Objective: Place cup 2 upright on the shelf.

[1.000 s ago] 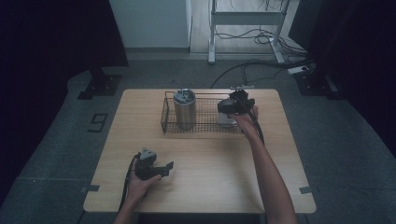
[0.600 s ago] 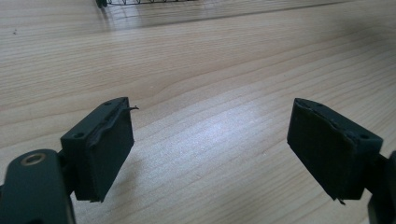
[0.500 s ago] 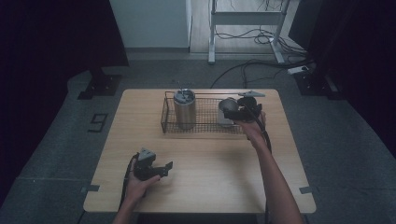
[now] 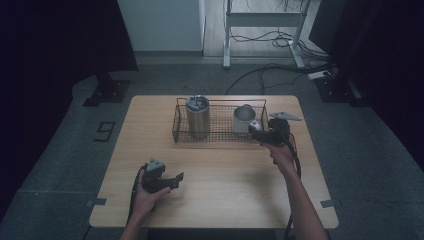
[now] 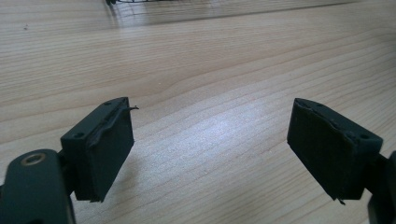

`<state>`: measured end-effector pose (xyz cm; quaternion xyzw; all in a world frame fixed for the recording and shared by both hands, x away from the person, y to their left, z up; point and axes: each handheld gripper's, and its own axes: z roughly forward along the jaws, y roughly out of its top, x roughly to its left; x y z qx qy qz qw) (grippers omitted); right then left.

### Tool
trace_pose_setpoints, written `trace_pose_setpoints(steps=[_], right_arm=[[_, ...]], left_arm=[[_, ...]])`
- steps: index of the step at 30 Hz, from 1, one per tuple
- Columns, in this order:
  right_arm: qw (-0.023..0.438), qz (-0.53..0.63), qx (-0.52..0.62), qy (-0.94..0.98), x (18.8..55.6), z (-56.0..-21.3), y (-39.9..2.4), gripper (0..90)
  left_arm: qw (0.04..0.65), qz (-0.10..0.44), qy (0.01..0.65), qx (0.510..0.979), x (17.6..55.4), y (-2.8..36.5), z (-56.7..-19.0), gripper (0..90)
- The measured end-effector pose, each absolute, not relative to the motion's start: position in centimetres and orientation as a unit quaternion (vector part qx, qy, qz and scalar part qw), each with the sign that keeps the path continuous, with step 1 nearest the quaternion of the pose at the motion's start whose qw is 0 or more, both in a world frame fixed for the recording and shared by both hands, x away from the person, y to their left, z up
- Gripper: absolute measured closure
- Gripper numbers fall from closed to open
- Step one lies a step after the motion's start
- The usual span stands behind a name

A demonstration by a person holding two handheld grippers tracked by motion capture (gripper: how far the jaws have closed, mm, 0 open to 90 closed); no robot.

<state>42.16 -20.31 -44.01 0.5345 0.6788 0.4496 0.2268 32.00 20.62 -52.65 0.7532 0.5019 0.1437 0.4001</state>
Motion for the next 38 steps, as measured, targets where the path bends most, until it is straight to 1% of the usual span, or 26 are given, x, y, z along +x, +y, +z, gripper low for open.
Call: trace_pose_setpoints(steps=[5, 9, 24, 30, 38], right_arm=[[0.228, 0.449, 0.527, 0.685, 40.3, -44.9, -21.0, 8.0], [0.228, 0.445, 0.524, 0.69, 39.3, -45.9, -21.4, 8.3], [0.214, 0.447, 0.525, 0.692, 35.1, -48.9, -23.0, 12.9], [0.21, 0.442, 0.525, 0.696, 34.6, -50.2, -23.2, 13.3], [0.212, 0.444, 0.518, 0.699, 34.6, -50.2, -22.8, 13.3]], left_arm=[[0.402, 0.143, 0.503, 0.752, 32.0, 20.8, -52.6, 14.7], [0.405, 0.141, 0.504, 0.75, 32.0, 20.8, -52.5, 14.7], [0.409, 0.145, 0.506, 0.746, 31.9, 21.1, -52.2, 14.7], [0.408, 0.145, 0.506, 0.746, 31.9, 21.1, -52.2, 14.7], [0.408, 0.149, 0.508, 0.744, 31.8, 21.2, -52.1, 14.7]])
